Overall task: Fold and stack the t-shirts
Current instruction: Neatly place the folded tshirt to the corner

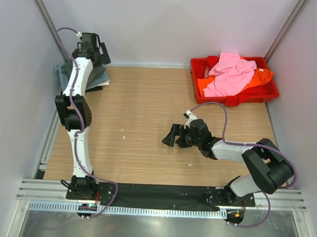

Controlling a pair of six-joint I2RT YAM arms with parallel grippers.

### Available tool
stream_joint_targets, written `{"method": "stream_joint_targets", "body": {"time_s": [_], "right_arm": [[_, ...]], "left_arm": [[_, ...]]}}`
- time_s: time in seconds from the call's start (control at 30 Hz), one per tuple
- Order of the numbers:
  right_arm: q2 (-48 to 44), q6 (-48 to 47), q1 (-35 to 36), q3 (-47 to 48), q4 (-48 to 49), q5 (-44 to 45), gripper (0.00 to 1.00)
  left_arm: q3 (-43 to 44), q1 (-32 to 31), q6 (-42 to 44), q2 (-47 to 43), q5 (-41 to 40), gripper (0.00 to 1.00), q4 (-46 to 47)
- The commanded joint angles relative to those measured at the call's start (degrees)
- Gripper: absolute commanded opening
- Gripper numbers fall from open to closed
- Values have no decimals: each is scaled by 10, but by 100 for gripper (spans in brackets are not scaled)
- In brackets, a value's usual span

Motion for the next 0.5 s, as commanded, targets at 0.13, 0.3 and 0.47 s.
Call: {"method": "stream_joint_targets", "body": {"time_s": [0.13,0.3,0.47], "right_arm": [[5,-1,4,-11,-19,1,100],[5,-1,4,-12,-19,1,99],[7,-1,4,-11,-19,2,99]], "left_arm": [[37,-10,17,40,-15,100,-5],[-8,-13,13,47,25,100,14],[-4,-45,32,42,33,100,13]]}}
